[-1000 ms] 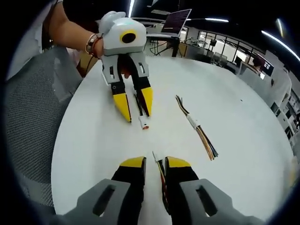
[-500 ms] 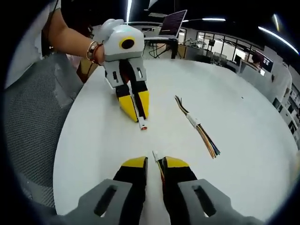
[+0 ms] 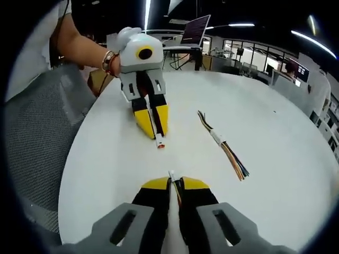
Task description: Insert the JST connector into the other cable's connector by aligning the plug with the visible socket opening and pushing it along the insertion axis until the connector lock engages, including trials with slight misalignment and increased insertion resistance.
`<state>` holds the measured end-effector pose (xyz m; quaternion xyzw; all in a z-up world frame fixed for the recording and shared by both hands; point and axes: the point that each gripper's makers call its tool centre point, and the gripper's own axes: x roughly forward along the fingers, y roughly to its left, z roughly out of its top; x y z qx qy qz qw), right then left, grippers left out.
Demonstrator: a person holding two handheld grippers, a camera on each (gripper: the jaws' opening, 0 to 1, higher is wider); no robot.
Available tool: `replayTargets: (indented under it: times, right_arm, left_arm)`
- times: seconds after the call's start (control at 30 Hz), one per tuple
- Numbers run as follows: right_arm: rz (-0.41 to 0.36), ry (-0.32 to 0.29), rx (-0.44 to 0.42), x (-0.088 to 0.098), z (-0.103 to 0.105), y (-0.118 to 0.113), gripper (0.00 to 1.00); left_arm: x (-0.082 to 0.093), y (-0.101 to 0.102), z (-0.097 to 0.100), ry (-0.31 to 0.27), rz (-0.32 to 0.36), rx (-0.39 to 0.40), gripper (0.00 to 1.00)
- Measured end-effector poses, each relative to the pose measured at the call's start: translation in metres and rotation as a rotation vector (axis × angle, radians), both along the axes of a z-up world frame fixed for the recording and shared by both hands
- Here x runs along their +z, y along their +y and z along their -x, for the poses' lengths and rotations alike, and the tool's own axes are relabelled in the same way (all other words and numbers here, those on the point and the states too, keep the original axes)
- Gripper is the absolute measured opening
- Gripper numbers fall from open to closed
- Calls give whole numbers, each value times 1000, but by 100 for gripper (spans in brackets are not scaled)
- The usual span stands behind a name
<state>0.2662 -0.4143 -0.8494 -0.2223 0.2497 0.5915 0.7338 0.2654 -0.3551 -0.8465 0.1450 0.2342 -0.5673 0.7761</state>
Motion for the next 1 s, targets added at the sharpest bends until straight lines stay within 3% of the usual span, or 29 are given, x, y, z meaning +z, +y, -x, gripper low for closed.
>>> replayTargets:
  times: [0.3, 0.47, 1.0]
  right_arm:
    - [-93, -27, -167, 1, -3, 3, 2]
    - [-115, -36, -192, 1, -2, 3, 2]
    - [-87, -58, -130, 2, 6, 10, 2]
  left_arm:
    - [0, 0, 1, -16, 7, 17, 1]
    - [1, 0, 1, -16, 12, 25, 1]
    - [1, 6, 2, -44, -39, 3, 1]
